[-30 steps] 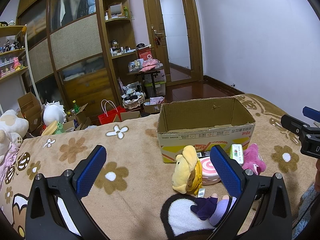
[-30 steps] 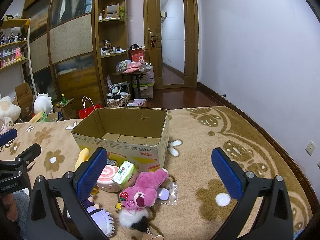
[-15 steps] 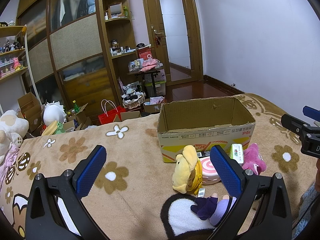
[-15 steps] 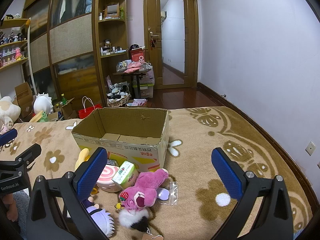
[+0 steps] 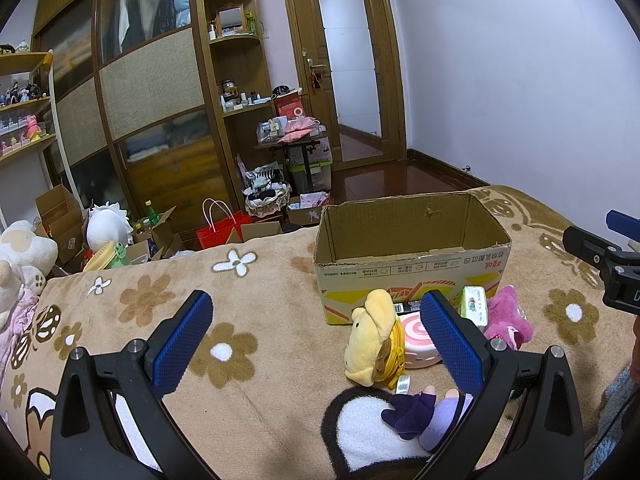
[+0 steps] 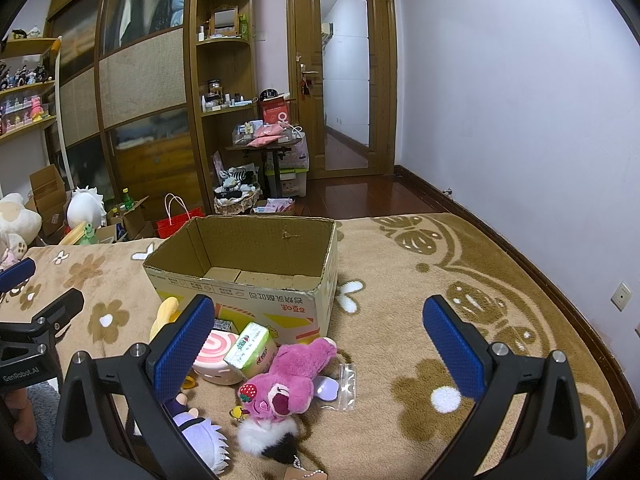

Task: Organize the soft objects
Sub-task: 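Grasp the yellow plush dog with the left tool while the right tool grasps the pink plush bear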

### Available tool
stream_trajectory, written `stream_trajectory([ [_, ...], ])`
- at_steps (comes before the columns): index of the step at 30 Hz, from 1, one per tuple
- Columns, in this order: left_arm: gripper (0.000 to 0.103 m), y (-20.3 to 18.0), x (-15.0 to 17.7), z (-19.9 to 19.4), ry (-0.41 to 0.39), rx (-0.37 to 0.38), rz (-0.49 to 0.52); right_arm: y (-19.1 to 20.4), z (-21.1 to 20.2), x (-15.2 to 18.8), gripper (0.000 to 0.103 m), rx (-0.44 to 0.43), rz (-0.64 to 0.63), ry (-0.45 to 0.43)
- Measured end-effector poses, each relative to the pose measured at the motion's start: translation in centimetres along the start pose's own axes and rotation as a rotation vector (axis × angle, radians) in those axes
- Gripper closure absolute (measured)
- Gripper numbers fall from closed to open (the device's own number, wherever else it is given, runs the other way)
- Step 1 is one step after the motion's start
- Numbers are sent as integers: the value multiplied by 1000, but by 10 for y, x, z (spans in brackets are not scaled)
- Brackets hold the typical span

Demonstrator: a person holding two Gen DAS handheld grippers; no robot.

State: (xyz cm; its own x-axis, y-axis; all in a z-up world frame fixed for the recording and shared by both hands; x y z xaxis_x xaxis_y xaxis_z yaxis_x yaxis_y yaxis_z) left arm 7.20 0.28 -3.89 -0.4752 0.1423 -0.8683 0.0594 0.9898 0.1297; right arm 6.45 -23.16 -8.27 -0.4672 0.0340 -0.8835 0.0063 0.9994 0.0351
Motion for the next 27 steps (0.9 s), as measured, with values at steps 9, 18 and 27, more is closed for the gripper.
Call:
stream_trajectory([
  [9,1,-1,2,3,8,3,3,0,0,0,0,0,0,1],
  [18,1,1,13,19,69,48,-3,4,6,4,0,-16,11,21],
  [27,1,-8,20,51,168,90,-22,-1,33,12,0,-39,74,108],
])
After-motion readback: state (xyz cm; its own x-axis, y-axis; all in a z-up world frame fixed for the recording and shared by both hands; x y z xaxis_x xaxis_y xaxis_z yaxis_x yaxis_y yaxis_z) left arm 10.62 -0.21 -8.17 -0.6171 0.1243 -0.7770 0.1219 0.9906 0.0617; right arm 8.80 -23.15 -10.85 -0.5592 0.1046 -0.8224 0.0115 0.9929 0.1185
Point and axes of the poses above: each gripper's, at about its wrist camera, not at the fingertips, and z roughly the way its jaws point, y to its left, x to its underside, the point moved 8 cm from there along z, roughly the way its jaws point, and after that the axes turned 1 degree about -y, right-handed, at the moved point
